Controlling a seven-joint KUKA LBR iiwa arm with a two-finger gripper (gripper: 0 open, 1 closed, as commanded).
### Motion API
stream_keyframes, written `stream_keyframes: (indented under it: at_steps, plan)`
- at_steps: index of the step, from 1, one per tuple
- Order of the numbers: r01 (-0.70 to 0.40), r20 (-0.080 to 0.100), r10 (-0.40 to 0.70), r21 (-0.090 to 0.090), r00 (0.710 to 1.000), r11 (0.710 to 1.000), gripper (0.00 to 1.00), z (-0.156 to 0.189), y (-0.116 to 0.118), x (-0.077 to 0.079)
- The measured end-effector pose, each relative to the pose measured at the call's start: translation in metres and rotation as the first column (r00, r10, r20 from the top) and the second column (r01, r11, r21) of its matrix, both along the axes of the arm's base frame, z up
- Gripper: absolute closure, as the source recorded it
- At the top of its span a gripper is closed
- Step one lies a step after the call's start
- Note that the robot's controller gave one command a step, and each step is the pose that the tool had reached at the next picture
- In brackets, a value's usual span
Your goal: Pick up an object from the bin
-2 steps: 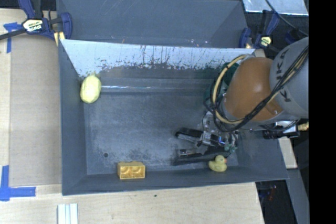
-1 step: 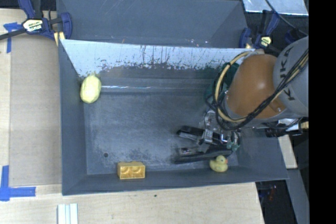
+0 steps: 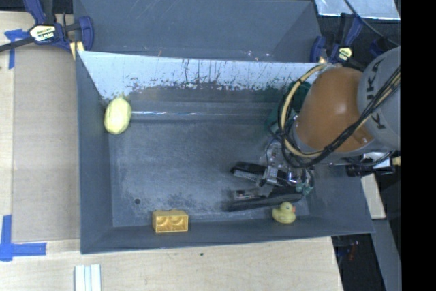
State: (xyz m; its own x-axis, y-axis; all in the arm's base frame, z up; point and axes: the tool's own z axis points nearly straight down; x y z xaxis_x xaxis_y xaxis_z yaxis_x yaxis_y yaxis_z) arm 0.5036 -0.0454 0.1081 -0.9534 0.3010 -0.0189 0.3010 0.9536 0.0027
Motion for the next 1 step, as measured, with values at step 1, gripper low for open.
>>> stream_keyframes:
  at_steps: [1]
  plan:
    - [-0.002, -0.003, 0.002, 0.000, 1.000, 1.000, 1.00, 0.0265, -0.0002, -0.0007]
